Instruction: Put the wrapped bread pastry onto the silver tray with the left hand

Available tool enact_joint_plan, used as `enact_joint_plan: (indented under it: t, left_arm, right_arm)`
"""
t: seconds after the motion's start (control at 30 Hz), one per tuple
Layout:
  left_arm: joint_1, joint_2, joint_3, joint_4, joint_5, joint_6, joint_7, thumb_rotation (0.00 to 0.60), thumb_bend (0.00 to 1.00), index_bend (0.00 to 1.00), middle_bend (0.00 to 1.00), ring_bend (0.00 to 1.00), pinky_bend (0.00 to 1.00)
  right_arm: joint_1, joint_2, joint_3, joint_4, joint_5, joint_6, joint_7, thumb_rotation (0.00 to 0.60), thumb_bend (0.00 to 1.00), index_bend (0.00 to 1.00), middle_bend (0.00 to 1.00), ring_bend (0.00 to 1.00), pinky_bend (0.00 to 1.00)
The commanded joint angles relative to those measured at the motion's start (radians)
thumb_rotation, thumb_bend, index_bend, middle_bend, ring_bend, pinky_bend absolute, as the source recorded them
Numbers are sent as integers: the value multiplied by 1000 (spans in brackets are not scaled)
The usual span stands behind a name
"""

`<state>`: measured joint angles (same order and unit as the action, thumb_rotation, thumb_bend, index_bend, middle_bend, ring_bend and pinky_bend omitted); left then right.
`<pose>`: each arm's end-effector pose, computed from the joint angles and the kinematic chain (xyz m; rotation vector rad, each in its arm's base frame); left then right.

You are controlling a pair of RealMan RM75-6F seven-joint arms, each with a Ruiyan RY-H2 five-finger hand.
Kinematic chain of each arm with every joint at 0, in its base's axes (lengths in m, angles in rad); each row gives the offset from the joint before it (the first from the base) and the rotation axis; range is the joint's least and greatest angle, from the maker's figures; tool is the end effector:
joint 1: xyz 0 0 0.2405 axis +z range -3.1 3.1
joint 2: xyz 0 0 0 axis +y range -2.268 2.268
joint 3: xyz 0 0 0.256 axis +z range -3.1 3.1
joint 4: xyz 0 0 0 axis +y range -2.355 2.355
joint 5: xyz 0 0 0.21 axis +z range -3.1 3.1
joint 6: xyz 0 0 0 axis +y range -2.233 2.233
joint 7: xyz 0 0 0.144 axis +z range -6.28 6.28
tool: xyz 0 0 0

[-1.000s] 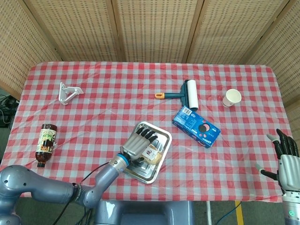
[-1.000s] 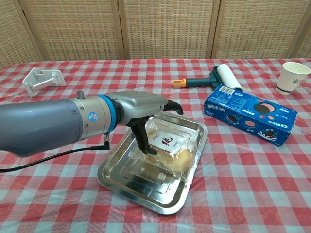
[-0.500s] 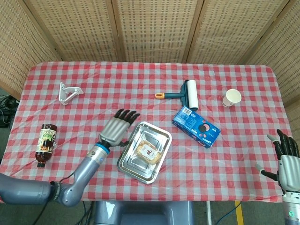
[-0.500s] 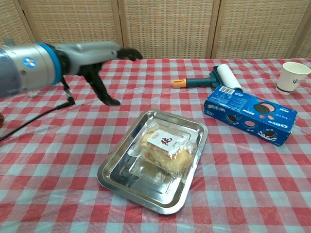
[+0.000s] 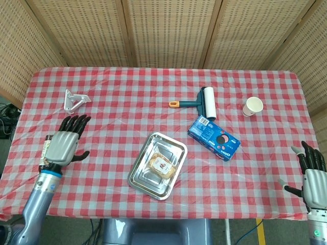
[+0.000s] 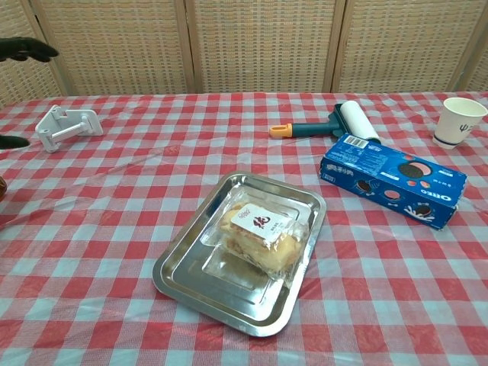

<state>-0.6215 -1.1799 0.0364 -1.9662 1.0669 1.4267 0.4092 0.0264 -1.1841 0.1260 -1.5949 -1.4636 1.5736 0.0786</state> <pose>-0.1813 0.2726 0.1030 -1.5907 -0.9184 -0.9011 -0.3139 -0.1768 0.1647 1.1820 -0.9209 1.0415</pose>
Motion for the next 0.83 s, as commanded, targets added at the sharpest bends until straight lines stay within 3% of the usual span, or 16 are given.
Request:
enact_joint_plan:
  t: [0.03, 0.3, 0.83]
  left_arm:
    - [89, 38, 67, 24, 97, 60, -66, 600, 222, 0, 0, 0, 0]
    - [244, -14, 126, 159, 244, 162, -121, 600, 221, 0, 0, 0, 0]
    - [329, -50, 60, 250, 336, 185, -165, 600, 221, 0, 0, 0, 0]
  right_arm:
    - [0, 0, 1, -1, 0, 1, -2, 600, 87, 155, 0, 0, 0]
    - [2, -5, -2, -4, -14, 8, -19, 600, 87, 153, 0, 0, 0]
    - [0, -4, -4, -2, -12, 5, -16, 600, 87, 152, 0, 0, 0]
